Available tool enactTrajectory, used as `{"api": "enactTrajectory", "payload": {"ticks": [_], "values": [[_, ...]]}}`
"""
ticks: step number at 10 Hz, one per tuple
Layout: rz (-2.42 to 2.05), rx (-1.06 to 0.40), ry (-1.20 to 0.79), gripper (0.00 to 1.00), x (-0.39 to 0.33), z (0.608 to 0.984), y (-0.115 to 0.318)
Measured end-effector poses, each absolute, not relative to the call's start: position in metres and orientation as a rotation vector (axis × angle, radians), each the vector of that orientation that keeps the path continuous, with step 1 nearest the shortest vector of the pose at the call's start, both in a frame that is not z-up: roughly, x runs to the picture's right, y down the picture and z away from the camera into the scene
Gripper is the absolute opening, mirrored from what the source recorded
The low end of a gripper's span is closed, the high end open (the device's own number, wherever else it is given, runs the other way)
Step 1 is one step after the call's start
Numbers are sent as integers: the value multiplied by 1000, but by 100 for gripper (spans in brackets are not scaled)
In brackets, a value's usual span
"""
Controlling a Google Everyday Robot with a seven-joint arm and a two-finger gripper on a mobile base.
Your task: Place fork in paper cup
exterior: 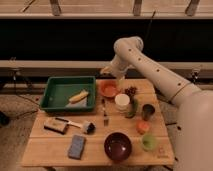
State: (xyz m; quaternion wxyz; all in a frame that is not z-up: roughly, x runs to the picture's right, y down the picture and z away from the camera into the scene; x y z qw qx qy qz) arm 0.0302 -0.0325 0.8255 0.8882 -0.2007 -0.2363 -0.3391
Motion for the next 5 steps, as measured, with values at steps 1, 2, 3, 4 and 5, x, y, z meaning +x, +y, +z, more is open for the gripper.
{"api": "enactTrajectory", "payload": {"ticks": [1, 2, 3, 4, 5], "values": [[-706, -425, -501, 80, 25, 833, -29], [-705, -432, -509, 80, 21, 838, -25], [-705, -443, -518, 80, 16, 845, -19], [-707, -460, -527, 80, 9, 855, -11], [-710, -472, -534, 80, 2, 860, -7]]}}
